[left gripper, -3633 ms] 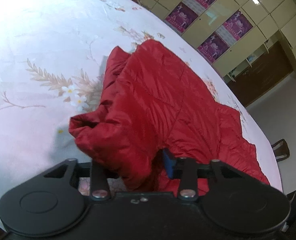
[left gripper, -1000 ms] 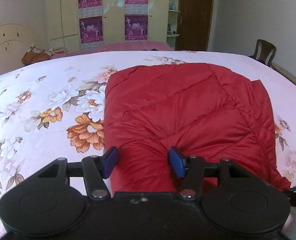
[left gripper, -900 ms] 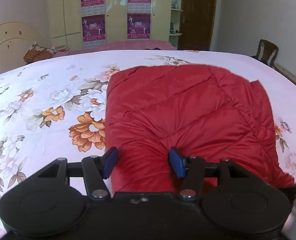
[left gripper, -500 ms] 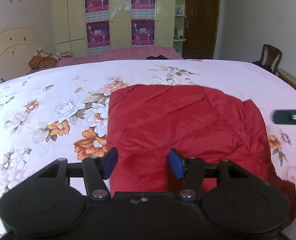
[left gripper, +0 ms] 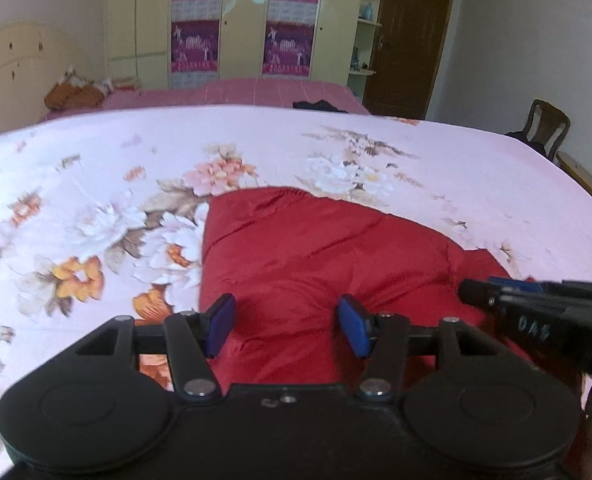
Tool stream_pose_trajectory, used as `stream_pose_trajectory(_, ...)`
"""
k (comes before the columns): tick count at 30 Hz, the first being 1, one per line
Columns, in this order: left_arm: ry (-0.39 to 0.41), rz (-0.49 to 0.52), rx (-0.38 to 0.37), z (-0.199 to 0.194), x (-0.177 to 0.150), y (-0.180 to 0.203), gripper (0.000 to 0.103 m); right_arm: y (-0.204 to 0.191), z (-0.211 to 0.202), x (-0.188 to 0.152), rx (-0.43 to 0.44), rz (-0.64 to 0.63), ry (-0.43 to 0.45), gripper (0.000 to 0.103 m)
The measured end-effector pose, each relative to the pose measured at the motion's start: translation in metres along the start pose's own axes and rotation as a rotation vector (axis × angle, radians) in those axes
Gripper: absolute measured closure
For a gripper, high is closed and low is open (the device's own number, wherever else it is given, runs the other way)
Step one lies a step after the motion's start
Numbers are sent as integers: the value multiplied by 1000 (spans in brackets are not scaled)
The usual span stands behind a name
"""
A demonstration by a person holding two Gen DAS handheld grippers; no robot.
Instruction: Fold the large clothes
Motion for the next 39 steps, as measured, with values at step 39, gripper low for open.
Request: stream_pose_trajectory(39,-16,34,-55,-66,-27,9,28,5,-98,-38,177,-80,18,80)
Point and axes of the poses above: each gripper's, at about its wrist camera, not at the fingertips, and z roughly the way its jaws point, y to its right, x to its top, the point moved 8 cm from there along z, roughly the way its jaws point, and after that the axes turned 7 degrees about y, right-handed, at the moved point
